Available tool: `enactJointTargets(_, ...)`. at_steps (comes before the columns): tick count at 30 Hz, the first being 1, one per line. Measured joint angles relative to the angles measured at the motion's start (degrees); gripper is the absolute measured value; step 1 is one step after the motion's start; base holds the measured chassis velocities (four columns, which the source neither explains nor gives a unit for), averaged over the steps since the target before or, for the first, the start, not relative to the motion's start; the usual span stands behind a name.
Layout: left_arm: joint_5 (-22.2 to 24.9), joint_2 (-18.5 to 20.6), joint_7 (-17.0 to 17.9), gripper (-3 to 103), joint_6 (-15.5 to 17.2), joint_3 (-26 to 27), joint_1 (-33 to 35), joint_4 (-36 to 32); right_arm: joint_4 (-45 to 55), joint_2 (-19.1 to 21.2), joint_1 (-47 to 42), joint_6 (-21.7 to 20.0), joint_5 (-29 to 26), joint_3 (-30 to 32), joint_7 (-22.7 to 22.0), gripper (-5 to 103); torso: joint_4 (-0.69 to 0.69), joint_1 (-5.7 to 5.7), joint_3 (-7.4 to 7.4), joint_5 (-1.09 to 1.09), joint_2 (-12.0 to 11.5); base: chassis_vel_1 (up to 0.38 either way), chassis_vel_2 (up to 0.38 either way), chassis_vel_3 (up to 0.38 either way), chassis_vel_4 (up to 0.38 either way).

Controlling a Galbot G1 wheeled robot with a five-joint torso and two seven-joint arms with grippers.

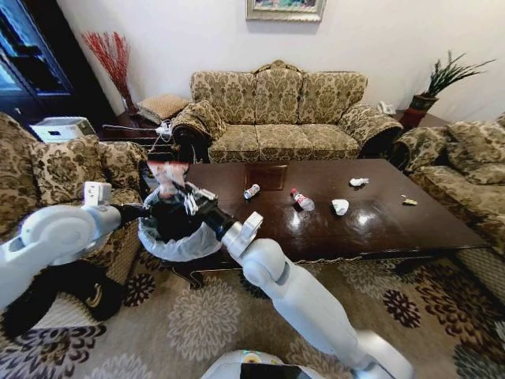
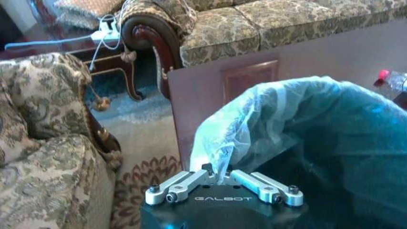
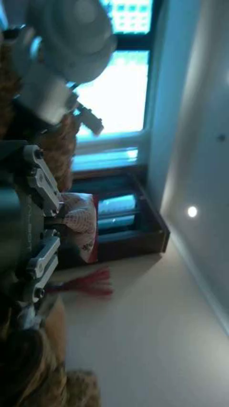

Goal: Move to the front of the table and place the trash on the table into the trash bin.

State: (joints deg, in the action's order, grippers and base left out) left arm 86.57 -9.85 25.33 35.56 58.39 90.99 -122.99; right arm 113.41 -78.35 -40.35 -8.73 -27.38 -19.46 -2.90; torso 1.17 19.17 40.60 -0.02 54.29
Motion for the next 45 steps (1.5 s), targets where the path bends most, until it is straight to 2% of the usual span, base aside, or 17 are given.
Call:
enactJointTargets(2,-0.65,0.19,-0.54,0,-0.18,-0.05,0.03,0.02,-0.27,0.15,-0.28,0.21,0.62,-0.07,-0.13,3,0.00,0.00,0.00,0.00,0.00,0.000,0.000,0.000,0.000)
enactJointTargets(5,-2.44,0.81,-1.93,0,-0.82,-0.10,-0.03,0.18,-0.43,0.20,-0.63,0.58,0.77,-0.05,-0.33,19,-0.02,0.00,0.00,0.01,0.01,0.000,0.000,0.000,0.000)
enactJointTargets(7,-2.50,1.04,-2.05,0,-0.85,-0.07,-0.08,0.12,-0.45,0.14,-0.63,0.60,0.71,-0.01,-0.36,19,-0.01,0.00,0.00,0.02,0.01,0.000,0.000,0.000,0.000)
enactJointTargets(10,-2.07,1.38,-2.15,0,-0.85,0.25,-0.43,-0.73,-0.67,0.00,-0.66,0.70,0.82,0.14,-0.31,35,-0.01,0.00,0.00,0.03,0.01,0.000,0.000,0.000,0.000)
enactJointTargets(14,-2.41,0.68,-2.32,0,-1.40,0.52,-0.59,-1.38,-1.54,-0.24,-1.82,1.44,2.31,0.46,-0.36,46,-0.01,0.00,0.00,0.03,0.01,0.000,0.000,0.000,0.000)
enactJointTargets(16,-2.37,-0.14,-2.36,0,-1.30,1.24,-0.60,-2.05,-1.85,-0.29,-3.33,4.14,3.55,0.69,-0.53,57,-0.01,0.00,0.00,0.02,0.01,0.000,0.000,0.000,0.000)
enactJointTargets(17,-2.23,-0.30,-2.38,0,-1.12,1.44,-0.60,-2.04,-1.62,-0.68,-4.28,6.41,6.44,1.21,-1.85,62,-0.01,0.00,0.00,0.02,0.01,0.000,0.000,0.000,0.000)
enactJointTargets(19,-2.20,-0.34,-2.38,0,-1.09,1.47,-0.60,-1.96,-1.44,-0.92,-4.64,7.14,7.69,1.60,-2.24,62,-0.01,0.00,0.00,0.02,0.01,0.000,0.000,0.000,0.000)
enactJointTargets(20,-2.17,-0.55,-2.38,0,-1.31,1.48,-0.65,-1.32,0.20,-1.58,-6.18,8.67,11.88,3.66,-3.59,68,-0.01,0.00,0.00,0.03,0.01,0.000,0.000,0.000,0.000)
enactJointTargets(21,-2.56,-0.87,-2.41,0,-1.74,1.47,-0.69,-0.66,1.86,-1.35,-7.56,8.19,12.98,5.49,-4.67,73,0.00,0.00,0.00,0.03,0.01,0.000,0.000,0.000,0.000)
enactJointTargets(22,-2.56,-0.87,-2.41,0,-1.74,1.47,-0.69,-0.66,1.86,-1.35,-7.56,8.19,12.98,5.49,-4.67,73,0.00,0.00,0.00,0.03,0.01,0.000,0.000,0.000,0.000)
enactJointTargets(25,-3.94,-2.17,-2.87,0,-2.70,1.36,-0.78,1.54,2.84,1.57,-13.13,7.80,10.49,13.97,-5.99,89,0.00,0.00,0.00,0.02,0.02,0.000,0.000,0.000,0.000)
enactJointTargets(26,-3.94,-2.17,-2.87,0,-2.70,1.36,-0.78,1.54,2.84,1.57,-13.13,7.80,10.49,13.97,-5.99,89,0.00,0.00,0.00,0.02,0.02,0.000,0.000,0.000,0.000)
enactJointTargets(28,-4.24,-2.84,-2.97,0,-3.09,1.34,-0.94,2.03,-1.08,2.70,-16.40,10.27,10.13,21.50,-4.25,98,-0.03,0.00,0.00,0.02,0.01,0.000,0.000,0.000,0.000)
enactJointTargets(33,-4.27,-3.75,-2.95,0,-3.44,1.34,-1.19,0.97,-10.36,1.32,-17.17,13.05,9.60,28.50,-3.54,100,-0.02,0.00,0.00,0.04,0.01,0.000,0.000,0.000,0.000)
enactJointTargets(39,-4.02,-4.54,-2.68,0,-3.45,1.35,-1.05,-0.95,-18.97,-1.23,-14.48,13.35,9.51,29.91,-3.48,100,-0.01,-0.01,0.00,0.03,0.02,-0.003,0.012,0.008,-0.005)
enactJointTargets(45,-3.59,-4.90,-2.52,0,-3.44,1.52,-1.06,-1.58,-22.42,-3.85,-12.57,11.73,9.19,29.22,-3.52,100,0.00,-0.02,0.00,0.01,0.02,-0.079,0.112,0.101,-0.078)
